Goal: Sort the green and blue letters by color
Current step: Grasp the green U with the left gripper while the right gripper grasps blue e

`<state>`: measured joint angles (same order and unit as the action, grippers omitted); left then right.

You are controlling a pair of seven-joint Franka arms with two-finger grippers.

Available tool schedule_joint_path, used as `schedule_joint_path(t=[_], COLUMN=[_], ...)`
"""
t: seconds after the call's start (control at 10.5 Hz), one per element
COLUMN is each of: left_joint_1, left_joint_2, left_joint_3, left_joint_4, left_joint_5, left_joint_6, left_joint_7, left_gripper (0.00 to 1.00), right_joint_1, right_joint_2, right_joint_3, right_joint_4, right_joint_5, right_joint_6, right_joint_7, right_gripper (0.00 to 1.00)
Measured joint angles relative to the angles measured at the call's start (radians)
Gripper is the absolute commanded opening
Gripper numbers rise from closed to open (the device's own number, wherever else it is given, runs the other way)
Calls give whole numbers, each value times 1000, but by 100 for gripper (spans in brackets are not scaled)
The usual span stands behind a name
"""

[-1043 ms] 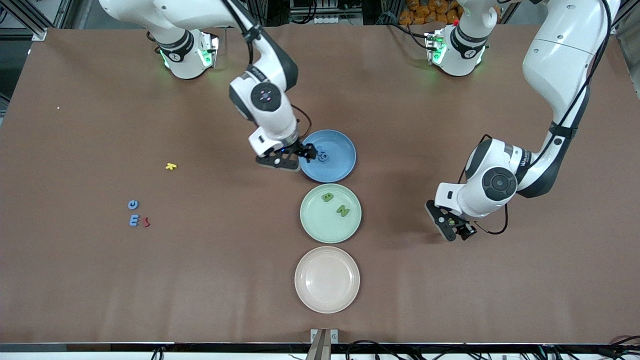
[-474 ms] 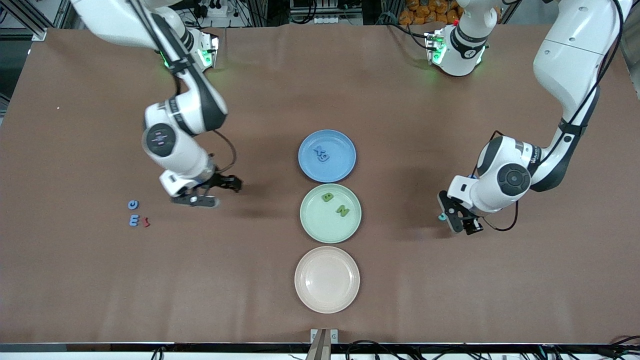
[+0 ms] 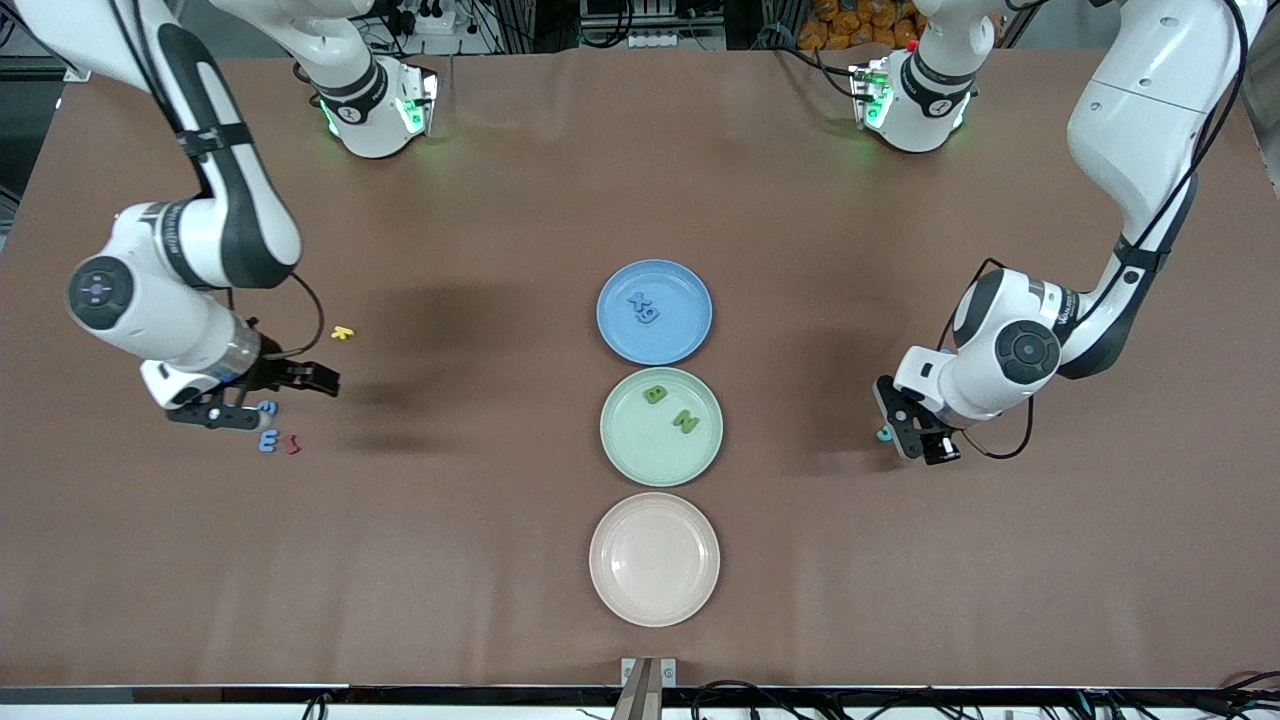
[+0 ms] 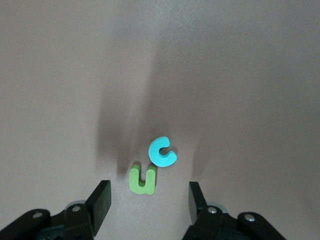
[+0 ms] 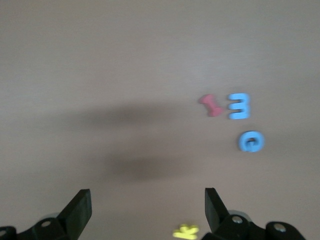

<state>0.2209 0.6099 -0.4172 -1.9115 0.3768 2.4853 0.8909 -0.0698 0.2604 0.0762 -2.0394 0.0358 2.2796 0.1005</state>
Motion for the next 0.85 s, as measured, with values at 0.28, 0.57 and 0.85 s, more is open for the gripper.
schedule_joint_path(t=[0.28, 0.57, 0.85], left_joint_1=[0, 0, 2], left_joint_2=[9, 26, 34], left_joint_3=[0, 1, 2], left_joint_4=[-2, -2, -2], left_joint_5=[5, 13, 26], left_joint_6=[29, 55, 68], left_joint_7=[0, 0, 0], left_gripper=[64, 64, 64], right_joint_1=[-123, -166, -177], right_joint_2=[9, 73, 152], right_joint_3=[-6, -7, -7], right_joint_4=[-17, -34, -53], right_joint_5=[-33, -99, -101], right_joint_6=[23, 126, 261], right_joint_7=[-135, -169, -174], right_gripper=[100, 100, 100])
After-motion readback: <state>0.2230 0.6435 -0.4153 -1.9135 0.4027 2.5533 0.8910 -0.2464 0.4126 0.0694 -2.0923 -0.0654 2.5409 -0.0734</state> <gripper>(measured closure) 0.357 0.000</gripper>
